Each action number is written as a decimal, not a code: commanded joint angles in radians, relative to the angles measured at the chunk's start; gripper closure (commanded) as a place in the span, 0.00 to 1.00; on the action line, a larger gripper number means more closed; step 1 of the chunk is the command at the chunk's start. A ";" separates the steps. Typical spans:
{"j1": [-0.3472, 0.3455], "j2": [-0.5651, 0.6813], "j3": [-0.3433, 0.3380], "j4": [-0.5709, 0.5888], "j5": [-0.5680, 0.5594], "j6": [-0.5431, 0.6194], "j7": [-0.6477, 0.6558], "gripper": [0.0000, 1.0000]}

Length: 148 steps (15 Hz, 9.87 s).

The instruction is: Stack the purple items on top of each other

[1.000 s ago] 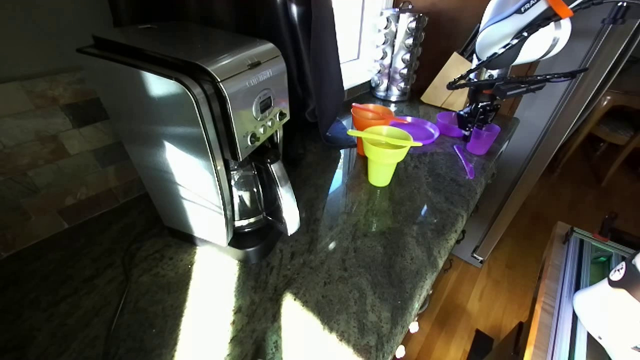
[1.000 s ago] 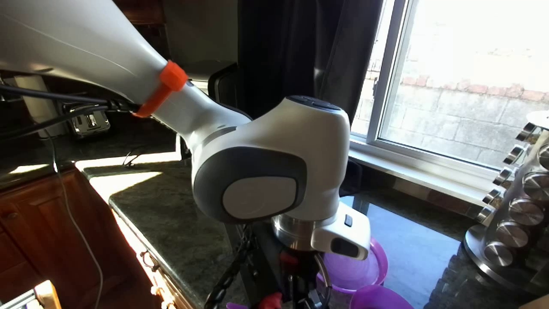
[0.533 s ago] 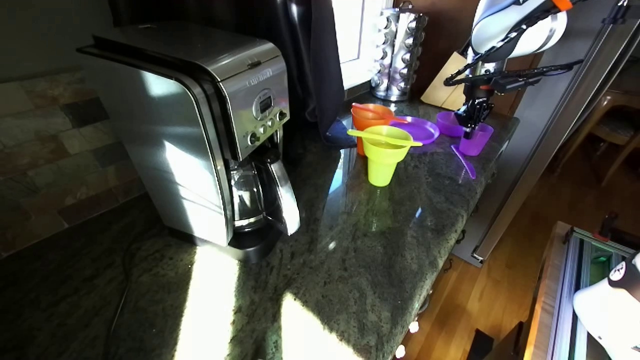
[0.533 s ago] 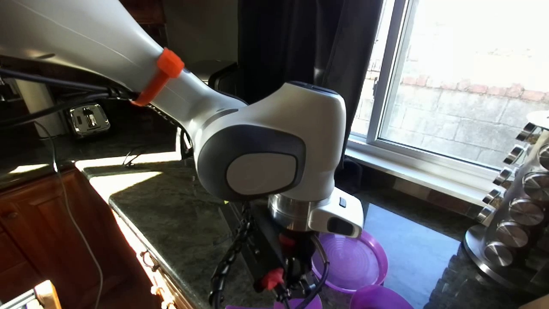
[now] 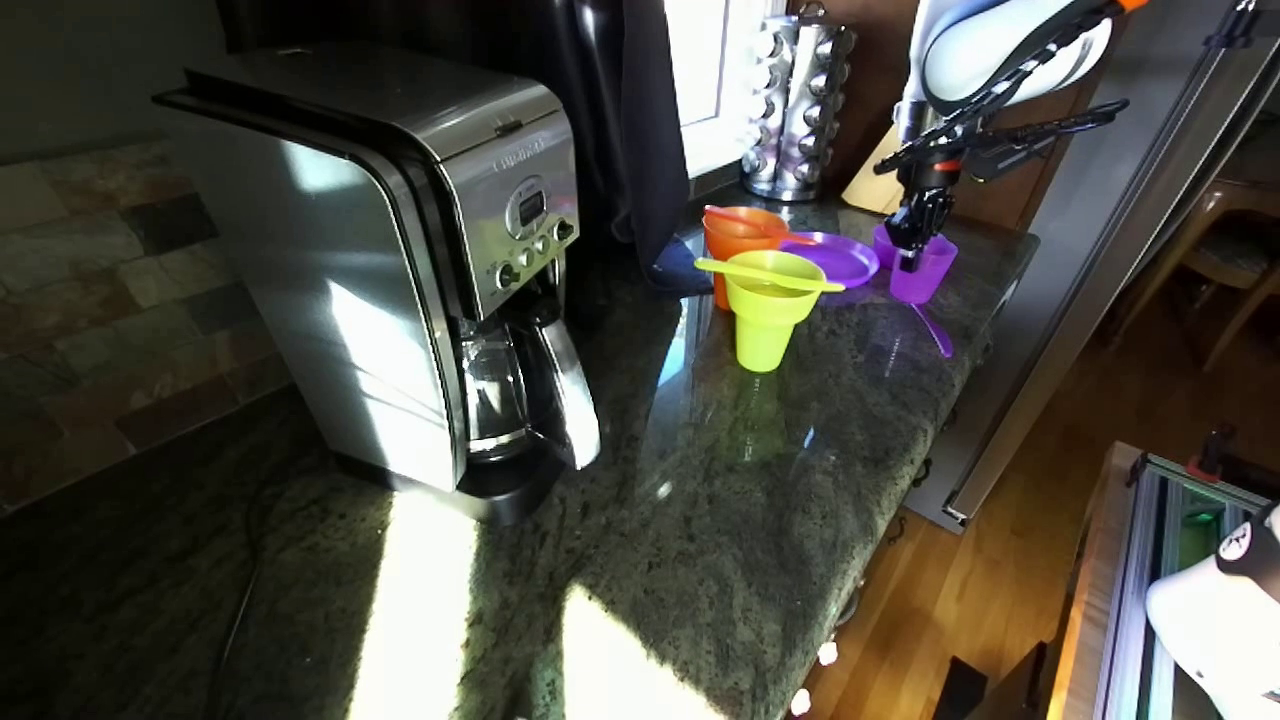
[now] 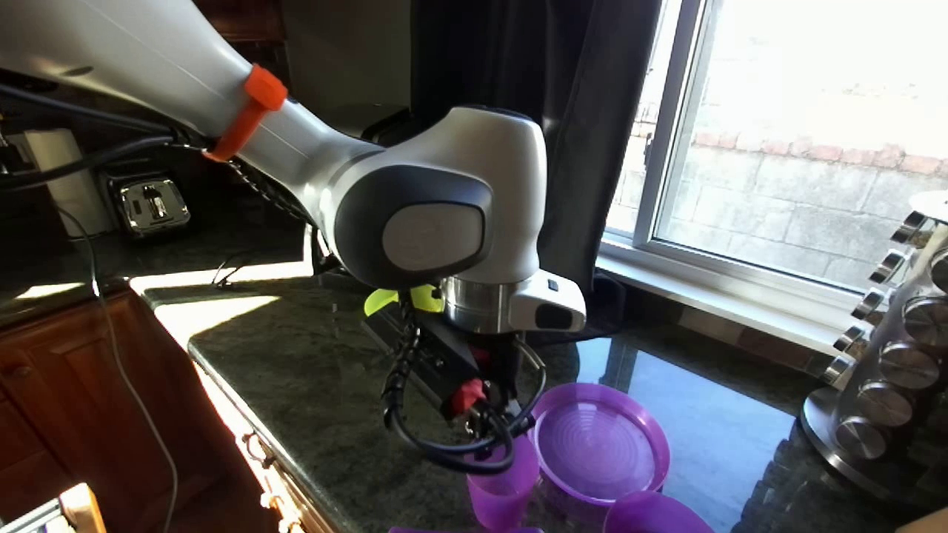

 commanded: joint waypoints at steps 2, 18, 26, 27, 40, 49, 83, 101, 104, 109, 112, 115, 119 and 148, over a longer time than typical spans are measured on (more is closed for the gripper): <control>0.045 -0.044 0.034 -0.035 0.024 -0.030 -0.097 0.99; 0.103 -0.055 0.089 -0.089 -0.034 0.013 -0.106 0.34; 0.071 -0.174 0.037 -0.079 0.033 0.009 -0.109 0.00; 0.063 -0.185 0.022 -0.071 0.048 0.007 -0.104 0.00; -0.083 0.035 -0.146 0.136 0.276 0.210 0.121 0.00; -0.093 0.241 -0.167 0.234 0.204 0.234 0.512 0.00; -0.097 0.045 -0.150 0.104 0.185 0.172 0.325 0.99; 0.004 -0.152 -0.127 -0.009 0.333 -0.153 -0.504 0.99; 0.004 -0.142 -0.123 -0.011 0.338 -0.137 -0.544 0.99; -0.001 -0.138 -0.121 -0.012 0.340 -0.105 -0.540 0.99; -0.002 -0.130 -0.120 -0.009 0.350 -0.090 -0.517 0.99; -0.003 -0.119 -0.120 -0.005 0.358 -0.076 -0.498 0.99; -0.005 -0.099 -0.117 0.001 0.361 -0.048 -0.450 0.99; -0.006 -0.052 -0.103 0.009 0.361 -0.009 -0.380 0.99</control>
